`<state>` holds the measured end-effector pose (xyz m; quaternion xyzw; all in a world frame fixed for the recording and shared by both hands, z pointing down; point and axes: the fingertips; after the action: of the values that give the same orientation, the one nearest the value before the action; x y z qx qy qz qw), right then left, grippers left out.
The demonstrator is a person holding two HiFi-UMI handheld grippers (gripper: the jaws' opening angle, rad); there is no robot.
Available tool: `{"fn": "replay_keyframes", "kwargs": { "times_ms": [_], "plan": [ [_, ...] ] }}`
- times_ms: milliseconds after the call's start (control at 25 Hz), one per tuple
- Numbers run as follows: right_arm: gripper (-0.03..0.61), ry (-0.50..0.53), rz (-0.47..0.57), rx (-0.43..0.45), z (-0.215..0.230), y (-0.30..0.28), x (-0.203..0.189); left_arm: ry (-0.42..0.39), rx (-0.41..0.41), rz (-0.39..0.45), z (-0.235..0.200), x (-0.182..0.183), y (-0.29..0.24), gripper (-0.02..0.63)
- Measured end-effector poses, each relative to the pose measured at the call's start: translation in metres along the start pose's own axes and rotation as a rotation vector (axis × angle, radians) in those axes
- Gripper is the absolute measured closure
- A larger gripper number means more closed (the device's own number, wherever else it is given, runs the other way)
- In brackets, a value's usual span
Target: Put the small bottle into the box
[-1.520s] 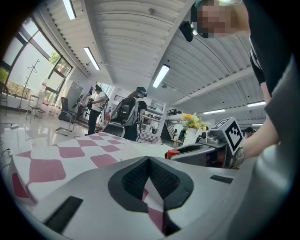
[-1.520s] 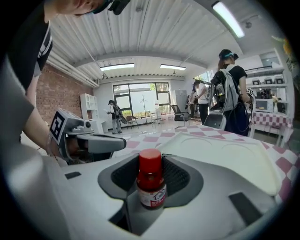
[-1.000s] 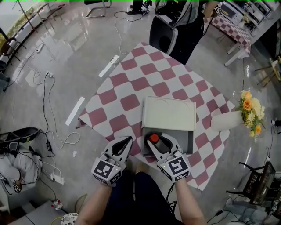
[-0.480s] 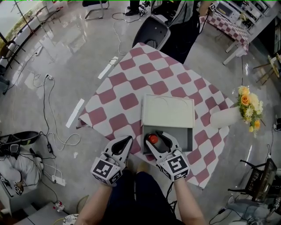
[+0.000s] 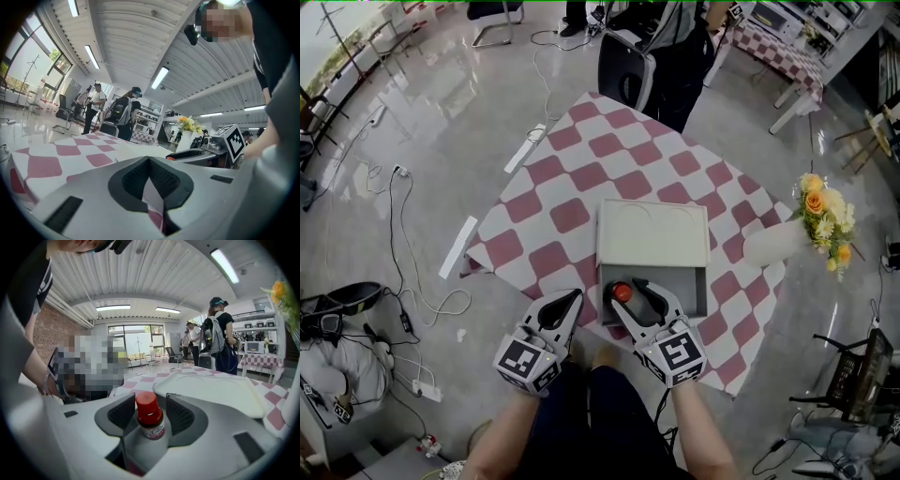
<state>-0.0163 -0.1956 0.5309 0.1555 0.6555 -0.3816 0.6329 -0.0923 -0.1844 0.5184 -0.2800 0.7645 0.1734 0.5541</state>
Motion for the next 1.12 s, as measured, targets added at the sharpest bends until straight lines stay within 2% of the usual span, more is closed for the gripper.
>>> {"fn": "replay_keyframes", "kwargs": {
  "times_ms": [320,400,480,680,720,880,920,960,1120],
  "plan": [
    [0.385,-0.023,0.035,-0.022,0.002,0.019,0.007,-0.006,-0.019,0.002,0.007,0.007,-0.005,0.612],
    [0.405,-0.026,0.048,-0.032,0.003,0.024,0.009,-0.011,-0.023,0.002,0.008,0.009,-0.006,0.612],
    [0.451,-0.027,0.063,-0.047,0.005,0.028,0.012,-0.015,-0.03,0.005,0.01,0.012,-0.008,0.612],
    [0.487,-0.051,0.098,-0.07,0.011,0.04,0.019,-0.027,-0.042,0.01,0.015,0.02,-0.014,0.612],
    [0.513,-0.051,0.103,-0.074,0.012,0.042,0.021,-0.031,-0.044,0.01,0.016,0.021,-0.015,0.612],
    [0.518,-0.058,0.123,-0.084,0.014,0.047,0.029,-0.036,-0.061,0.018,0.019,0.027,-0.019,0.612],
    [0.53,-0.058,0.131,-0.092,0.015,0.049,0.032,-0.038,-0.065,0.02,0.02,0.029,-0.019,0.612],
    [0.568,-0.058,0.141,-0.1,0.016,0.051,0.035,-0.039,-0.067,0.023,0.021,0.031,-0.019,0.612],
    [0.572,-0.073,0.19,-0.128,0.021,0.06,0.049,-0.048,-0.072,0.037,0.025,0.038,-0.02,0.612]
  ]
}}
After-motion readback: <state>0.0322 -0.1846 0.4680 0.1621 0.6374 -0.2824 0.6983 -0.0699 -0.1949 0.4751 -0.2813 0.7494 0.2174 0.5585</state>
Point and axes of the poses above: the fingertips, and each gripper's own axes: y backward along the fingers, z to its right, x out of its top, and after that the axes turned 6 degrees about z, right-handed
